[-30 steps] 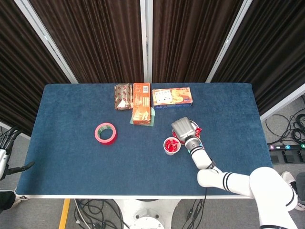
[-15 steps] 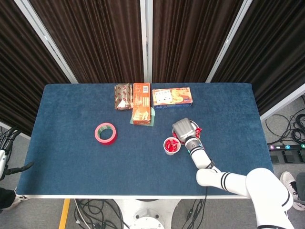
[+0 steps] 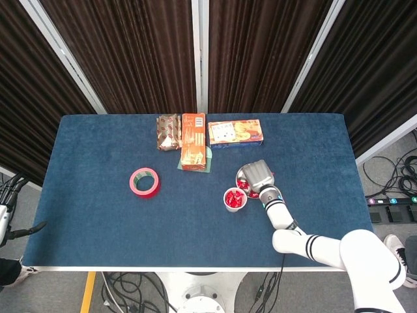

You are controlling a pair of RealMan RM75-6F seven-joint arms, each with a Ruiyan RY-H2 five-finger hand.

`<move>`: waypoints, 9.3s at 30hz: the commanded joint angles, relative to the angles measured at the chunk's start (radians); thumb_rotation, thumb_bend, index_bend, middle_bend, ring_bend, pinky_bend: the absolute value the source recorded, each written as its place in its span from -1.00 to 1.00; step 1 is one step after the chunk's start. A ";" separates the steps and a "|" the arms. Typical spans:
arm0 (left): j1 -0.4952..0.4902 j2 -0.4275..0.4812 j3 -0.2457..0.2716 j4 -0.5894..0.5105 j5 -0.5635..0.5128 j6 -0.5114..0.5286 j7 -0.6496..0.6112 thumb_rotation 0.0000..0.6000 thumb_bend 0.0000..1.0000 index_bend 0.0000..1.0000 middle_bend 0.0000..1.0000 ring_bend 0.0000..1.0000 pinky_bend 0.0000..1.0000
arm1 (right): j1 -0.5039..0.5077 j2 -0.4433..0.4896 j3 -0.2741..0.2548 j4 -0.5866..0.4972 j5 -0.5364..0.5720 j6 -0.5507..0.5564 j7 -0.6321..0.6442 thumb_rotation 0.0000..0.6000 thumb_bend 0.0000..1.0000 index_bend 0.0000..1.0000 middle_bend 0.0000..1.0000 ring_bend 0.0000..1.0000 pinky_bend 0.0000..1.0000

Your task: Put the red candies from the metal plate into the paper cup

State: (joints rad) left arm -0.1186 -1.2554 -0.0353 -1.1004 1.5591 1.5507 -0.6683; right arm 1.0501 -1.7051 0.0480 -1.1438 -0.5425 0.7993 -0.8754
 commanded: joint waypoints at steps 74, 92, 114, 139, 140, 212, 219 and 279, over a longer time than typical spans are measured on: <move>0.003 0.011 -0.004 -0.023 0.005 0.020 0.011 1.00 -0.77 -0.75 -0.80 -0.93 -0.80 | -0.030 0.241 0.059 -0.480 -0.173 0.250 -0.035 1.00 -0.45 0.21 1.00 1.00 1.00; 0.010 0.031 -0.006 -0.065 0.007 0.037 0.034 1.00 -0.77 -0.75 -0.80 -0.93 -0.80 | -0.036 0.226 0.003 -0.583 -0.223 0.266 -0.087 1.00 -0.60 0.19 1.00 1.00 1.00; 0.009 0.024 -0.009 -0.049 0.004 0.032 0.017 1.00 -0.77 -0.75 -0.80 -0.93 -0.80 | -0.040 0.254 0.023 -0.508 -0.098 0.246 -0.074 1.00 -0.82 -0.04 1.00 1.00 1.00; 0.009 0.013 -0.005 -0.020 0.004 0.022 0.001 1.00 -0.77 -0.75 -0.80 -0.93 -0.80 | -0.043 0.077 0.002 -0.205 0.046 0.126 -0.045 1.00 -0.80 -0.05 1.00 1.00 1.00; 0.008 0.012 -0.006 -0.018 0.003 0.022 0.000 1.00 -0.77 -0.75 -0.80 -0.93 -0.80 | -0.042 0.072 0.006 -0.200 0.042 0.124 -0.040 1.00 -0.80 -0.05 1.00 1.00 1.00; -0.005 0.008 -0.010 -0.012 0.005 0.016 0.000 1.00 -0.77 -0.75 -0.80 -0.93 -0.80 | -0.040 0.191 0.055 -0.428 -0.104 0.239 -0.025 1.00 -0.68 0.30 1.00 1.00 1.00; -0.005 0.015 -0.011 -0.030 0.008 0.024 0.014 1.00 -0.77 -0.75 -0.80 -0.93 -0.80 | -0.045 0.220 0.048 -0.531 -0.152 0.279 -0.037 1.00 -0.68 0.30 1.00 1.00 1.00; 0.000 -0.006 -0.014 0.033 -0.009 0.014 -0.037 1.00 -0.77 -0.75 -0.80 -0.93 -0.80 | -0.018 0.028 -0.003 -0.085 0.141 0.096 -0.138 1.00 -0.71 -0.14 1.00 1.00 1.00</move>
State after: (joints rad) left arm -0.1182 -1.2610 -0.0490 -1.0676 1.5506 1.5647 -0.7055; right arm 1.0307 -1.6702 0.0433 -1.2369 -0.3980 0.9004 -1.0159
